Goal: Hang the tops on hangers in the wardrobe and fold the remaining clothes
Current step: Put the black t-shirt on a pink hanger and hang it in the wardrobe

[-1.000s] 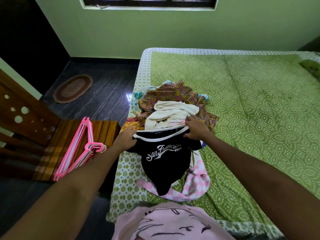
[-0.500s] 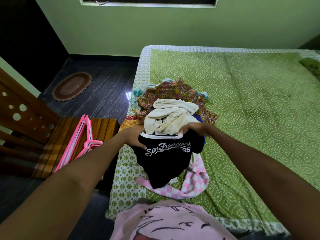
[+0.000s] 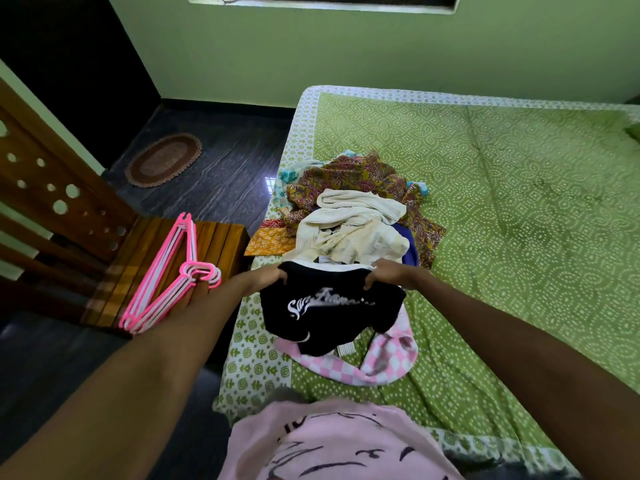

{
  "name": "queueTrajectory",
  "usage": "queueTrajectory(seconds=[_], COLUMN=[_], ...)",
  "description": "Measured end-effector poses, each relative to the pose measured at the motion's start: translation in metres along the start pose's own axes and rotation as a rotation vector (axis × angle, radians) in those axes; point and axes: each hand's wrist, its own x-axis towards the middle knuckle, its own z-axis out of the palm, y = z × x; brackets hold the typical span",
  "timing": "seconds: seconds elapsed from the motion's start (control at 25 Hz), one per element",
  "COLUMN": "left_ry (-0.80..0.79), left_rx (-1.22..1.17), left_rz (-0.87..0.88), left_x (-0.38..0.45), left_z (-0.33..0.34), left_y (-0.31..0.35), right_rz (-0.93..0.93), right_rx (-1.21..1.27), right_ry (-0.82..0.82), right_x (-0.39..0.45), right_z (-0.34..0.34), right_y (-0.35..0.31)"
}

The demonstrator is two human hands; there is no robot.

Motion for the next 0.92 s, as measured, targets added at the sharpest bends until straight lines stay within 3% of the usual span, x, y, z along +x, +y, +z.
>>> queueTrajectory(seconds=[0.08, 0.16, 0.2, 0.28, 0.32, 0.4, 0.52, 0.68, 0.8, 0.92], left_ry=[-0.202, -0.331, -0.304, -0.088, 0.039, 0.161, 0.119, 0.052, 0.003, -0.068], left_rx=[0.083, 0.078, 0.058, 0.006, -0.002, 0.073, 0.117, 0.091, 0.081, 0.254], left_rz=[-0.215, -0.267, -0.220, -0.057, 0.014, 0.072, 0.057, -0.026, -0.012, 0.049], left_x=[-0.015, -0.022, -0.021, -0.019, -0.020, -0.021, -0.024, -0.031, -0.026, -0.012], left_z=[0.007, 0.013, 0.017, 0.022, 0.024, 0.027, 0.035, 0.036, 0.037, 0.048], left_y=[-0.009, -0.017, -0.022, -0.033, -0.038, -0.049, -0.065, -0.075, -0.071, -0.067], right_rz=[0.182, 0.275, 0.256, 0.123, 0.042, -0.070, -0.051, 0.073, -0.070, -0.167], right_rx=[0.029, 0.058, 0.070, 0.035, -0.064, -0.373, -0.589, -0.392, -0.246, 0.007], right_ry=[-0.280, -0.453, -0.415, -0.176, -0.056, 0.026, -0.054, -0.312, -0.208, -0.082], right_x=[-0.010, -0.010, -0.006, 0.003, 0.007, 0.008, 0.002, -0.004, 0.001, 0.010], right_z=[0.006, 0.007, 0.008, 0.007, 0.007, 0.015, 0.031, 0.032, 0.036, 0.047], right_y=[0.003, 0.010, 0.013, 0.015, 0.016, 0.019, 0.023, 0.019, 0.001, -0.020])
